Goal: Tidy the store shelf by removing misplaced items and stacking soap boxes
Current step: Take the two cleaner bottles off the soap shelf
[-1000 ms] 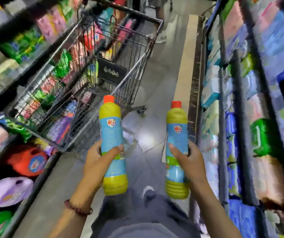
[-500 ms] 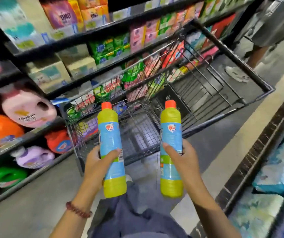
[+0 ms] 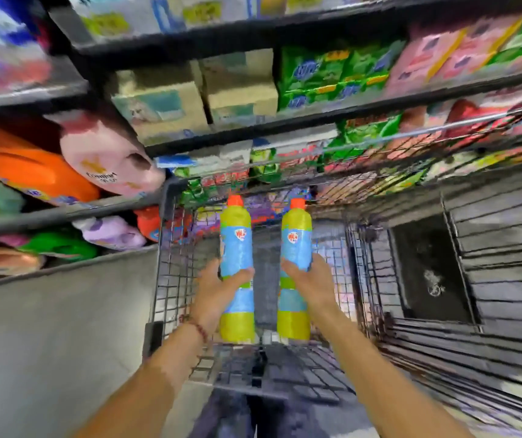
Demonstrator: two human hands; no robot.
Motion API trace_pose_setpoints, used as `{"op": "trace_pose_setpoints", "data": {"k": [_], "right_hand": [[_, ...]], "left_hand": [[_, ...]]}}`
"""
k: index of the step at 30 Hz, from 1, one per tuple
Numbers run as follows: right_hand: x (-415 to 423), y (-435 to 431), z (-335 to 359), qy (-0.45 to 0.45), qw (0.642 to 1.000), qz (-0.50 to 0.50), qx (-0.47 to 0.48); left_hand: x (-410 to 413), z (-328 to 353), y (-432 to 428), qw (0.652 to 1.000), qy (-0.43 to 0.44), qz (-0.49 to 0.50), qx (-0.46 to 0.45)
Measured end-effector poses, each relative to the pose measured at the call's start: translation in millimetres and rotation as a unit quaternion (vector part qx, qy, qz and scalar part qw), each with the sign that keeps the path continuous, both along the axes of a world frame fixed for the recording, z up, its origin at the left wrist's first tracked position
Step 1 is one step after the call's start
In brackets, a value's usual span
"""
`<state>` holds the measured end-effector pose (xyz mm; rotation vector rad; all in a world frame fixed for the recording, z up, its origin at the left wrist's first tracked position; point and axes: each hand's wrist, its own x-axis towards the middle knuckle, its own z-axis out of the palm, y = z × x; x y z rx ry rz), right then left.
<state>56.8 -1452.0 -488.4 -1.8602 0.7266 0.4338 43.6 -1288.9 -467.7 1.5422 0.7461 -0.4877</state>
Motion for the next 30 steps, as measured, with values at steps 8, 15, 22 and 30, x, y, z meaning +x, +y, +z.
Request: {"op": "trace_pose_setpoints", "data": {"k": [8,15,22,30], "right_hand": [[13.1,12.5,-141.3,0.080,0.987,0.122,-0.071],[1.8,32.1,-203.8,0.133,0.981,0.117,-0.073],[-3.0,38.8,-219.4,0.124,0.978,0.131,-0.103],[2.8,23.0,-146.8,0.113,0.936,0.305,-0.136]], "left_hand": [[12.3,-136.1,-3.1,0.988,0.085,0.066,0.113],[-6.4,-212.2,5.2,0.966,0.116,0.030,0.230],[-5.8,-220.8,0.3,0.945,0.117,-0.047,0.303],[1.3,-144.9,12.8,0.932,0.183,-0.169,0.265]]}}
